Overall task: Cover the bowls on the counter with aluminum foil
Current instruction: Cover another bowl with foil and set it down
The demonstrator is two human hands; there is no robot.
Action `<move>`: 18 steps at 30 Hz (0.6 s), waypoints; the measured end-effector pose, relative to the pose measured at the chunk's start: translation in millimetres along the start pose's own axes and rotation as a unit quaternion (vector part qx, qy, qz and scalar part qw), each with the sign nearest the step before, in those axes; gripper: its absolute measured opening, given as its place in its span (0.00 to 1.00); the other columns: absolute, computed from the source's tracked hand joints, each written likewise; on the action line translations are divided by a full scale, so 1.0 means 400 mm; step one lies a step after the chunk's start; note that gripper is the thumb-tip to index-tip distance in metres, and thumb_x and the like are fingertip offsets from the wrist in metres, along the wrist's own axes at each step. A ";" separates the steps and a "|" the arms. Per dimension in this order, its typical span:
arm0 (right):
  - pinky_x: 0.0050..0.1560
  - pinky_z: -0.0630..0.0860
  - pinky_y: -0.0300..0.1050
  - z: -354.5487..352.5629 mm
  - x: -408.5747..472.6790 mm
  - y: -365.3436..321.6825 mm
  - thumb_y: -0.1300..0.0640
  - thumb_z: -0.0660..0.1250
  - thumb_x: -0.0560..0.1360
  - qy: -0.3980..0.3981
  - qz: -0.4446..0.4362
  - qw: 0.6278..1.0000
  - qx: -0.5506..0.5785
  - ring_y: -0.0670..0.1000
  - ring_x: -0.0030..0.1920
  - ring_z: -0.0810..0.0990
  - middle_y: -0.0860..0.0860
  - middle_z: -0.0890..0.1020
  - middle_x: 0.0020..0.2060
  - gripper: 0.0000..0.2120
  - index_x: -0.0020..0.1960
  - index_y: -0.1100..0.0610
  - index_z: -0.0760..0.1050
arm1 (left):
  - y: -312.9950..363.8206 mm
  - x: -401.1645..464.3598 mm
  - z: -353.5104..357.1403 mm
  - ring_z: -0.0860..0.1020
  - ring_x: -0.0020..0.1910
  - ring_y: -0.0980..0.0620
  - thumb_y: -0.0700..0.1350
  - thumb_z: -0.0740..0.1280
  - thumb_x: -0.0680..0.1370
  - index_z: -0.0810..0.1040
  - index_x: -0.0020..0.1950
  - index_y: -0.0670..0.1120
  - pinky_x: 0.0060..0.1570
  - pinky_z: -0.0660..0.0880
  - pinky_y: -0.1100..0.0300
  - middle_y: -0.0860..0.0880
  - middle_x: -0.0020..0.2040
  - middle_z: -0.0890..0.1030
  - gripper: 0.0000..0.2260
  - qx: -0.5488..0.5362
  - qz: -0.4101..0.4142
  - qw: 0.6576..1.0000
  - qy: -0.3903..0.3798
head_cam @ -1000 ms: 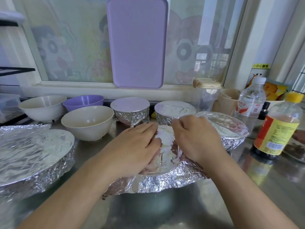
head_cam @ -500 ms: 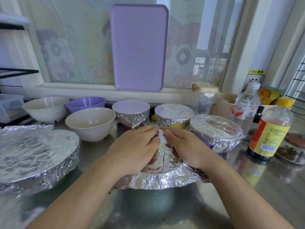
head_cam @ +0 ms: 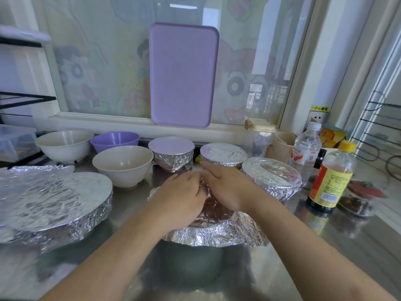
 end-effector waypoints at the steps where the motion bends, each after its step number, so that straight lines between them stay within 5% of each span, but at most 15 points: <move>1: 0.68 0.66 0.43 0.010 0.001 -0.015 0.49 0.51 0.89 -0.015 -0.013 1.000 0.018 0.52 0.71 0.74 0.51 0.79 0.69 0.20 0.72 0.54 0.75 | 0.000 -0.005 -0.001 0.74 0.66 0.46 0.48 0.53 0.87 0.75 0.63 0.45 0.68 0.67 0.51 0.47 0.63 0.78 0.13 -0.007 0.002 1.000 0.004; 5: 0.73 0.60 0.37 0.050 -0.002 -0.016 0.48 0.49 0.90 -0.027 -0.044 0.999 0.009 0.44 0.74 0.69 0.46 0.75 0.75 0.21 0.76 0.48 0.73 | -0.011 -0.045 -0.024 0.73 0.60 0.45 0.46 0.53 0.85 0.73 0.58 0.44 0.62 0.68 0.53 0.46 0.58 0.76 0.11 -0.025 -0.027 0.998 0.056; 7: 0.69 0.60 0.38 0.053 -0.001 -0.008 0.50 0.48 0.90 -0.028 -0.039 0.999 -0.021 0.48 0.73 0.69 0.53 0.76 0.74 0.22 0.74 0.56 0.74 | 0.003 -0.069 -0.015 0.73 0.56 0.44 0.48 0.47 0.82 0.75 0.59 0.42 0.59 0.70 0.51 0.45 0.55 0.75 0.20 0.046 -0.029 0.997 0.062; 10: 0.65 0.60 0.38 0.052 -0.004 -0.008 0.50 0.48 0.90 -0.029 -0.003 0.998 -0.052 0.50 0.73 0.68 0.55 0.74 0.74 0.23 0.76 0.59 0.71 | -0.016 -0.076 -0.002 0.72 0.63 0.47 0.56 0.37 0.75 0.70 0.64 0.46 0.67 0.65 0.54 0.49 0.60 0.73 0.30 0.068 -0.064 0.993 0.071; 13: 0.74 0.63 0.48 0.067 -0.002 -0.006 0.53 0.49 0.90 -0.037 0.002 0.985 -0.171 0.57 0.78 0.64 0.57 0.68 0.79 0.23 0.82 0.59 0.61 | -0.035 -0.066 -0.011 0.72 0.66 0.48 0.55 0.48 0.82 0.70 0.64 0.46 0.67 0.66 0.54 0.49 0.63 0.75 0.20 0.024 -0.065 0.995 0.069; 18: 0.56 0.75 0.57 0.079 -0.013 0.029 0.55 0.57 0.85 -0.005 0.068 0.984 -0.167 0.66 0.63 0.76 0.64 0.76 0.63 0.19 0.73 0.62 0.67 | -0.051 -0.072 -0.022 0.69 0.72 0.47 0.53 0.55 0.86 0.63 0.77 0.43 0.67 0.65 0.55 0.45 0.74 0.72 0.23 -0.033 -0.051 0.998 0.015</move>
Point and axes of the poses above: each hand's wrist, its own x-axis towards the middle knuckle, its own z-axis out of the palm, y = z × x, the point moved 8 cm from there along x, towards the middle knuckle
